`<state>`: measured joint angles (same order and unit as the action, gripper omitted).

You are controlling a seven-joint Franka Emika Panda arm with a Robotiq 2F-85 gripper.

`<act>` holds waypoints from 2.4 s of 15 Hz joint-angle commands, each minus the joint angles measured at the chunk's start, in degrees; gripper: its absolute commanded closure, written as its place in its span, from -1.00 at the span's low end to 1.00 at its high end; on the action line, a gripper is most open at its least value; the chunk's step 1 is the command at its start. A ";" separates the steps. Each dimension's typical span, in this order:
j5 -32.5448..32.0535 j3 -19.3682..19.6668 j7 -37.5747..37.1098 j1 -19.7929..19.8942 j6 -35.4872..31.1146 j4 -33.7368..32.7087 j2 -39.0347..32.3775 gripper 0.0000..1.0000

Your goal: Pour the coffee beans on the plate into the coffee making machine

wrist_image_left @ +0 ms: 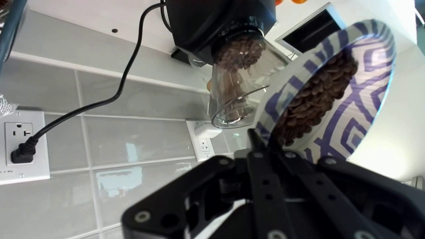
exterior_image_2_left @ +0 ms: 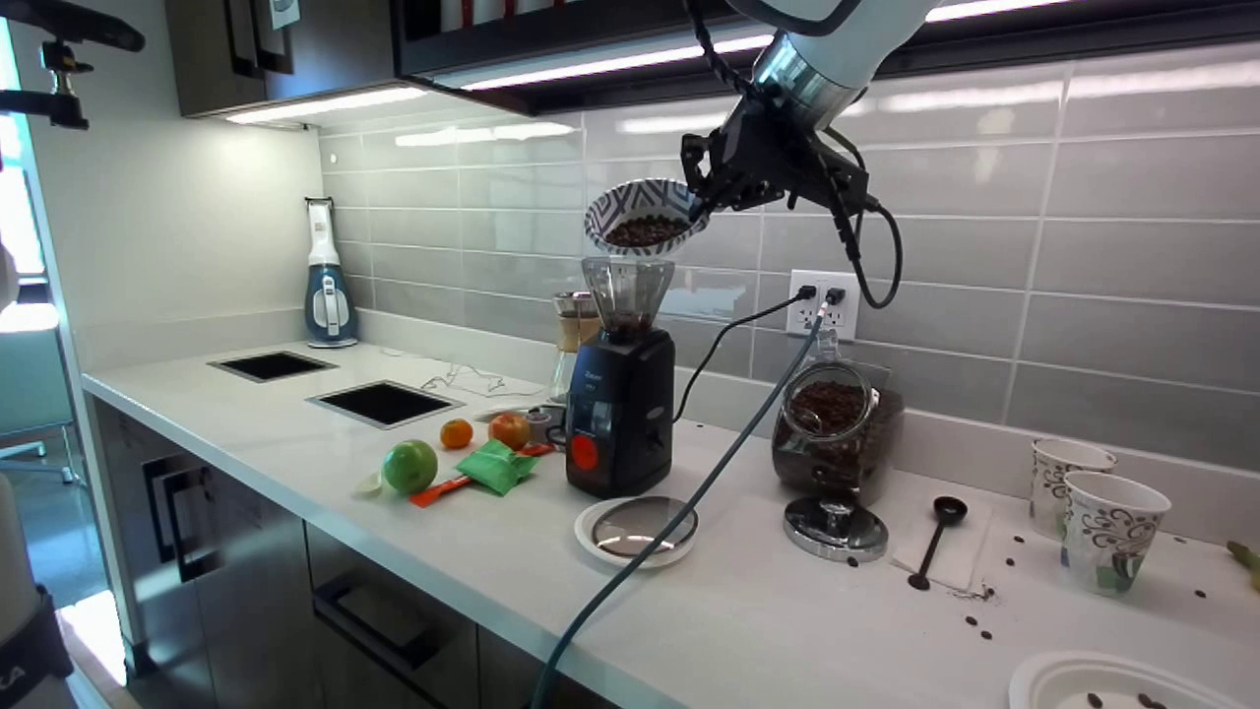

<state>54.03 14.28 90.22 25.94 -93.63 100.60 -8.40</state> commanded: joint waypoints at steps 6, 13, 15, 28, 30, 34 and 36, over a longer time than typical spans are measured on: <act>1.79 1.42 -0.35 -1.39 -0.52 -0.11 -0.49 0.98; 3.42 0.91 -6.58 -3.65 -7.10 1.40 0.07 0.98; 4.70 0.52 -7.99 -4.65 -10.90 1.77 0.16 0.98; 13.49 -1.99 -7.34 -8.39 -25.34 4.97 0.04 0.98; 15.15 -2.22 -6.50 -8.66 -25.85 5.51 0.11 0.98; 17.60 -2.37 -2.19 -9.14 -25.90 6.45 0.05 0.98; 18.63 -2.35 0.05 -9.30 -26.02 7.13 0.07 0.98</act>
<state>69.87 11.94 86.18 17.20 -118.00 105.44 -9.15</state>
